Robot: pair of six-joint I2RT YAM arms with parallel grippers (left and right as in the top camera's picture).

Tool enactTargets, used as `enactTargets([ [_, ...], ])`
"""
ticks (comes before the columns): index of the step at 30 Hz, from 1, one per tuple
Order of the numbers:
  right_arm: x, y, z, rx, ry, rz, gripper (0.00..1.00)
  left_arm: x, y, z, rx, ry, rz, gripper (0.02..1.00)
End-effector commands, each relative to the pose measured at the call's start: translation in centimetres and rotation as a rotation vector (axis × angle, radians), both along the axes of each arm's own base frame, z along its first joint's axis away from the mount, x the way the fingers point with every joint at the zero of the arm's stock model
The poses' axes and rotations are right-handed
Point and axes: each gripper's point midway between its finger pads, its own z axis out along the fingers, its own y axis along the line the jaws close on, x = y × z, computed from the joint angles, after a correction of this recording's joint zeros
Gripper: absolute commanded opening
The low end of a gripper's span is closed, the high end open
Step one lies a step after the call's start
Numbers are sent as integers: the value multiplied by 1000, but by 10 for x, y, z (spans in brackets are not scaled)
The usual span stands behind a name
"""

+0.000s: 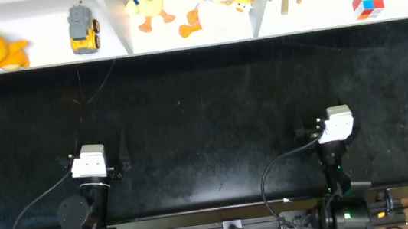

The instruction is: Store Toys

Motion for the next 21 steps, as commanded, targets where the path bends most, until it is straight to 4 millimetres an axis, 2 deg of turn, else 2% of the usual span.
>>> enactTargets([
  [1,-4,0,19,-1,-96,-5,996,0,0,1,-6,-6,2,998],
  [4,-8,-2,36,-10,-172,-15,993,0,0,1,-6,-6,2,998],
  [7,-7,-10,34,-20,-164,-66,996,0,0,1,-6,-6,2,998],
  [21,-7,-10,33,-19,-158,-65,998,0,0,1,-6,-6,2,998],
])
